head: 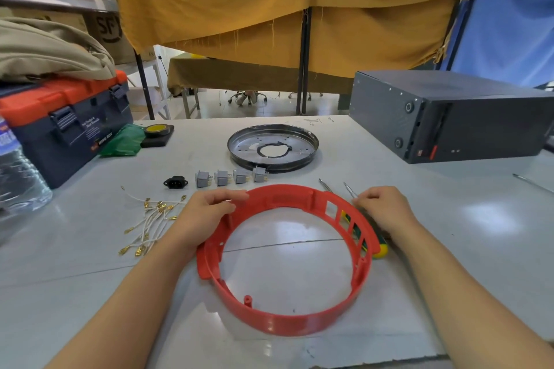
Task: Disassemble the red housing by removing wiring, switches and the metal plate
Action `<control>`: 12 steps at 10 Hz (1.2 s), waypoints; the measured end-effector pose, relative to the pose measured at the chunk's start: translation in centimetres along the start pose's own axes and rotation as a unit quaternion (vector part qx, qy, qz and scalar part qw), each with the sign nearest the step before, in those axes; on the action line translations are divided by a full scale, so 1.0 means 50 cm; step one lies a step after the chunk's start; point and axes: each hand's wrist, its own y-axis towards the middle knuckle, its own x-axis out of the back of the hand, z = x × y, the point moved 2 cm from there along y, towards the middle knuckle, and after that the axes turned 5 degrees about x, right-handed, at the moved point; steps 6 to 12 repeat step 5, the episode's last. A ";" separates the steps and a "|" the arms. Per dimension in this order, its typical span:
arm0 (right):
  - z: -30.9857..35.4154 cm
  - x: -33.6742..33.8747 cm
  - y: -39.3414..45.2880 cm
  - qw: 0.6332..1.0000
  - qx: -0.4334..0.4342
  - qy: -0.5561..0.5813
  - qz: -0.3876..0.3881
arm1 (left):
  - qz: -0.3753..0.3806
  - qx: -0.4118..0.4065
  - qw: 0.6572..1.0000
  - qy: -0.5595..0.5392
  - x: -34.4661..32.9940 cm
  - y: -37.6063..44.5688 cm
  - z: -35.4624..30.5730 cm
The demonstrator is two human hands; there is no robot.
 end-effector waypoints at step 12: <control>-0.013 -0.012 0.013 0.998 0.029 -0.039 -0.048 | -0.022 -0.003 0.999 -0.032 0.009 0.013 0.015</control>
